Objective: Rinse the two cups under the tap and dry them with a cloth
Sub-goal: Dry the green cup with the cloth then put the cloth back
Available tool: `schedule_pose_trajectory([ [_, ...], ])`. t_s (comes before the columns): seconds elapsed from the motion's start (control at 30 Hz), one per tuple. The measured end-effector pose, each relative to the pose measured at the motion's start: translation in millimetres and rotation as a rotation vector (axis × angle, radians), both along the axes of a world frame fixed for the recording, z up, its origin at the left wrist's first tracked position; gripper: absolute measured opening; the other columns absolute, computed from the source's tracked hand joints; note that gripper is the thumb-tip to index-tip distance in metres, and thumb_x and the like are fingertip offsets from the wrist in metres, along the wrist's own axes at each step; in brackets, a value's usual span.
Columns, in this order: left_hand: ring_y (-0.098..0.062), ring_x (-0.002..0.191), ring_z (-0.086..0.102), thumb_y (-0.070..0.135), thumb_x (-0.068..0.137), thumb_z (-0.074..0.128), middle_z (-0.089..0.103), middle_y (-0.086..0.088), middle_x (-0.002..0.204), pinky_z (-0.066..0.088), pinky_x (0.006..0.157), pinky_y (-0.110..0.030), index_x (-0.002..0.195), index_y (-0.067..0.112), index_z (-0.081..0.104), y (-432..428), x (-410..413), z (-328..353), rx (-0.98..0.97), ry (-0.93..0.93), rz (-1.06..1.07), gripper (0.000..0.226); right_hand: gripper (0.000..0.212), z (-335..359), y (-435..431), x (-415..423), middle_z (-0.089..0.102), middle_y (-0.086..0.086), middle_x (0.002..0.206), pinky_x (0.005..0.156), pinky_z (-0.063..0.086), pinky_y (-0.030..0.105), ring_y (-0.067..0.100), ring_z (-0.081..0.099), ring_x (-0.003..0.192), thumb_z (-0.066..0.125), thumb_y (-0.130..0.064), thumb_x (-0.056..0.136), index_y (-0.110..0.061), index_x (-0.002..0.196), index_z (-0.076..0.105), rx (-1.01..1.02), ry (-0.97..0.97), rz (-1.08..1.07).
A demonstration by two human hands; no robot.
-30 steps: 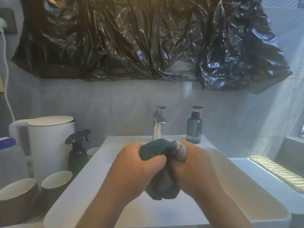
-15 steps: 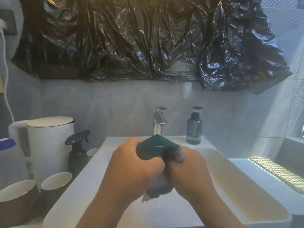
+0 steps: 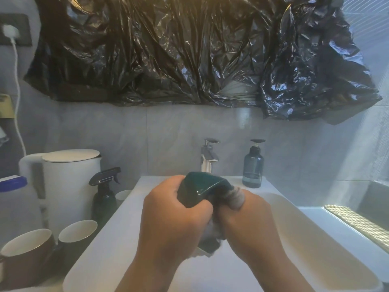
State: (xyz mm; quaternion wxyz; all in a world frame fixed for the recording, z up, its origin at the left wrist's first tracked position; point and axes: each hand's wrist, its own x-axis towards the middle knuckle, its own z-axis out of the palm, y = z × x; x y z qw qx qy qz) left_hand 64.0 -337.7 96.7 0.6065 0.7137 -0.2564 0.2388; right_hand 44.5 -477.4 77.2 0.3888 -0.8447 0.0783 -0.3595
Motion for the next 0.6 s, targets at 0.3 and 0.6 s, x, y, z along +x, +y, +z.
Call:
schedule_pose_trajectory([
  [0.3,-0.004,0.044,0.046,0.029,0.053,0.056,0.051,0.016,0.045,0.030,0.043,-0.011,0.057,0.037,0.060,-0.7,-1.3,-3.4,0.299,0.004,-0.084,0.010,0.027,5.7,-6.5,-6.2,0.057,-0.013,0.056,0.061,0.042,0.006,-0.011,0.055,0.064,0.067,-0.032,0.080,-0.032,0.062,0.047,-0.301,0.009,-0.050],
  [0.6,-0.007,0.057,0.062,0.023,0.054,0.060,0.070,0.012,0.066,0.043,0.050,-0.013,0.077,0.033,0.075,-1.7,-1.2,-3.7,0.077,-0.039,-0.016,0.029,0.020,-6.4,-6.6,10.1,0.068,0.004,0.062,0.053,0.048,0.029,0.019,0.064,0.063,0.059,-0.028,0.082,-0.013,0.069,0.059,-0.032,0.042,0.011],
])
